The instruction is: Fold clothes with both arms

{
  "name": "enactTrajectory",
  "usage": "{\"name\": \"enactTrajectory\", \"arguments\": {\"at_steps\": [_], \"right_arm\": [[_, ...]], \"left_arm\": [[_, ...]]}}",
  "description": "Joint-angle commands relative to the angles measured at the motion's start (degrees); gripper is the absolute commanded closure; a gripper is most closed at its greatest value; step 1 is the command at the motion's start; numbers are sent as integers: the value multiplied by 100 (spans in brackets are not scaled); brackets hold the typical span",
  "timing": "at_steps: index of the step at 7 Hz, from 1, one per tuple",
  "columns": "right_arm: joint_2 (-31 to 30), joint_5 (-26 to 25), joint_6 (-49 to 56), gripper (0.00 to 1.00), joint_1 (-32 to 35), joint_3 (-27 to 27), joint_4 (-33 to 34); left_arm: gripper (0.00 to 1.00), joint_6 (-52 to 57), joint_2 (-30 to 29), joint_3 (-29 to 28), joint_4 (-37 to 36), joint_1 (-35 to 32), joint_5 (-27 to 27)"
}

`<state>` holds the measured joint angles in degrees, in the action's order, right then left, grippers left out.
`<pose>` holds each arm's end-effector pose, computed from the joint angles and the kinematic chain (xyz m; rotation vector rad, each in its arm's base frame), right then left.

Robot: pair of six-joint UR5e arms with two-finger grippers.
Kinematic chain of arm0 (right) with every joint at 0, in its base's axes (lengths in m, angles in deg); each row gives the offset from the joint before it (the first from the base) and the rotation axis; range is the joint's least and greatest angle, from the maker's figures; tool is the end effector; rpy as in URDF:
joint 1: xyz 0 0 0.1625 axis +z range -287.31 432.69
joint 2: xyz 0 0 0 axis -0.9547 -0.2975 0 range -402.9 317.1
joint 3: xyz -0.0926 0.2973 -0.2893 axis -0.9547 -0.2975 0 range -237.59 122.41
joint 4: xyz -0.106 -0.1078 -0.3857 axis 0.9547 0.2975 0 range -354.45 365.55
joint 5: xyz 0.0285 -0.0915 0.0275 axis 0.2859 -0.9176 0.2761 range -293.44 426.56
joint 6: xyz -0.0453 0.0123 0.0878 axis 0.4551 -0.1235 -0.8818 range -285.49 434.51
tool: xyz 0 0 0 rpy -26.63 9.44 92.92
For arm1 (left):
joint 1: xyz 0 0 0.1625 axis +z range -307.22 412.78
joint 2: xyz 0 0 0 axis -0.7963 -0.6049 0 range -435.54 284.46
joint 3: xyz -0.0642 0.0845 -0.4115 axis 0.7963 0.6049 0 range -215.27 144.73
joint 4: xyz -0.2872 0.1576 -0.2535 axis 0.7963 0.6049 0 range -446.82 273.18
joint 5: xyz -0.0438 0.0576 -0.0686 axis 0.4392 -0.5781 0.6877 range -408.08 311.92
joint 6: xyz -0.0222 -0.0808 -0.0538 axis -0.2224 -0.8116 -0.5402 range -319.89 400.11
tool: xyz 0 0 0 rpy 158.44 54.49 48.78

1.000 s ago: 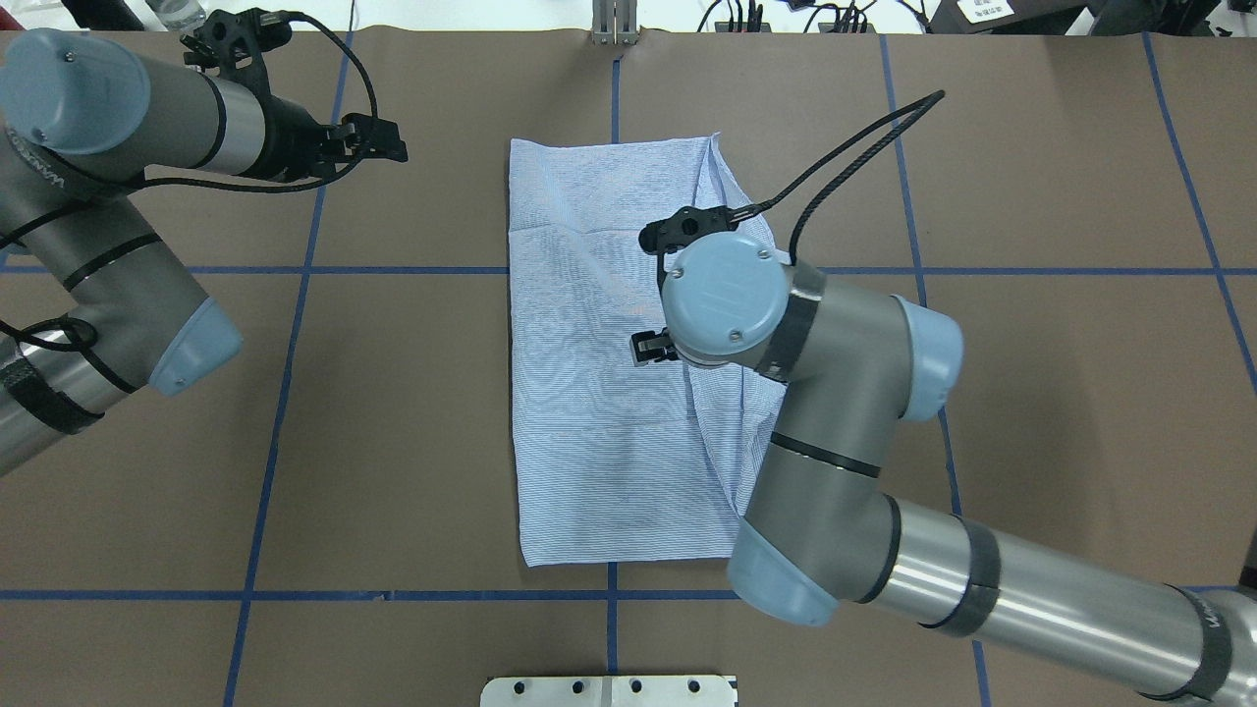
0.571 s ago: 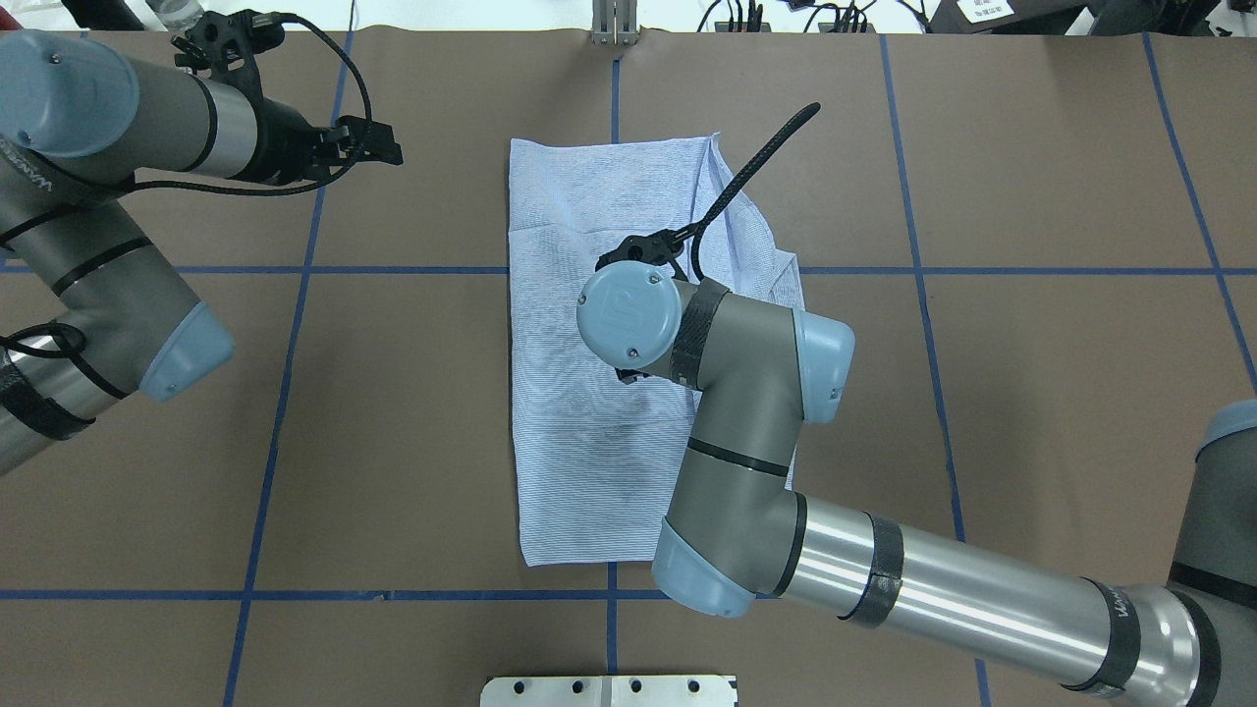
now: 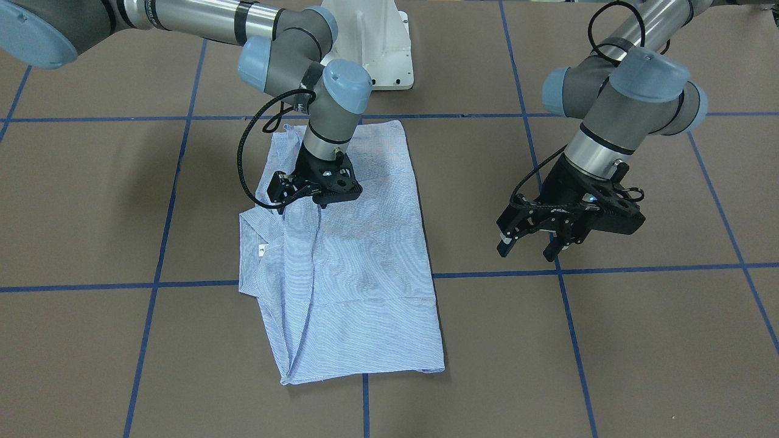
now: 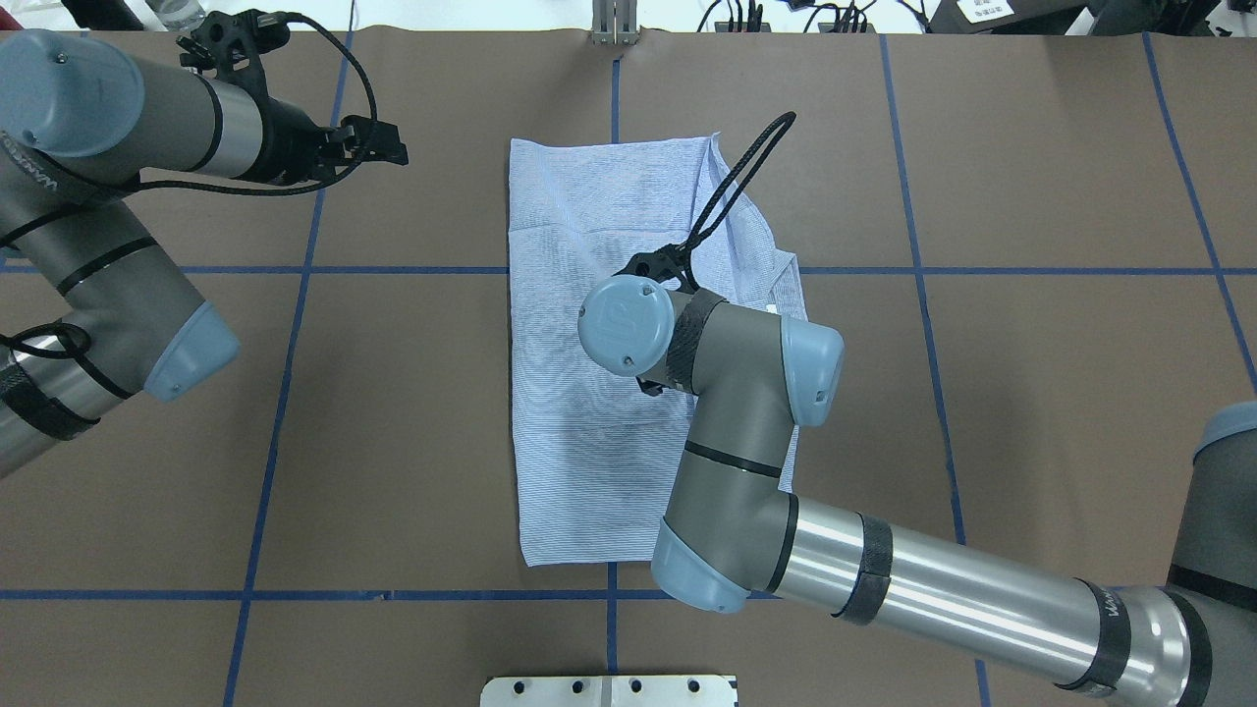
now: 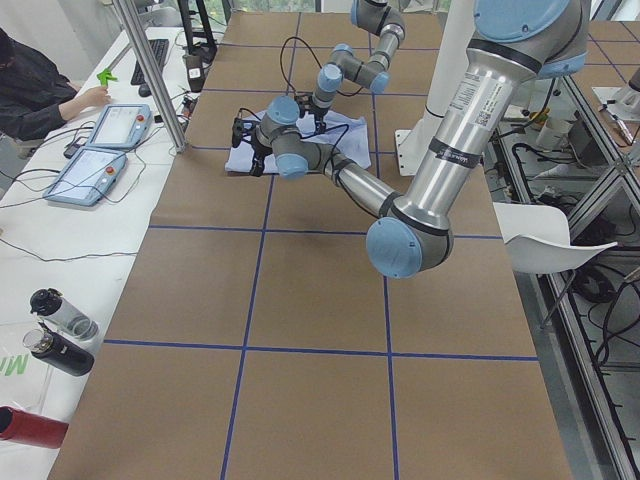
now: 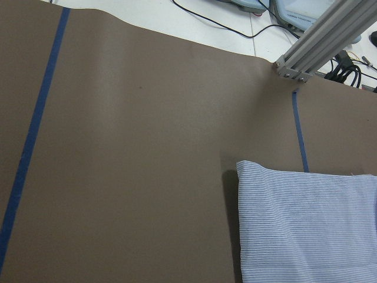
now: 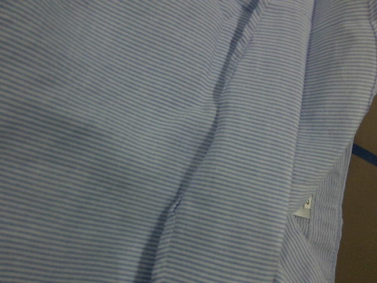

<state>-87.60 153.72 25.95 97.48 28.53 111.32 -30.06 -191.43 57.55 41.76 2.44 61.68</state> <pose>-0.6041 -0.4312 0.2486 0.2862 -0.3491 -0.2746 0.3409 -0.5676 0.3006 0.4197 1.1275 -0.2646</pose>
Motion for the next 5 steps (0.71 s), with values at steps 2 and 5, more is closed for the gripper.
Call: {"name": "enactTrajectory", "arguments": {"at_steps": [2,5], "right_arm": [[5,11,153,0,9,-78,13],[-388,134,713,0,412,123,22]], "left_arm": [[0,-14,-39,69,-9,6,18],[0,-23,-47,96,-9,6,45]]}}
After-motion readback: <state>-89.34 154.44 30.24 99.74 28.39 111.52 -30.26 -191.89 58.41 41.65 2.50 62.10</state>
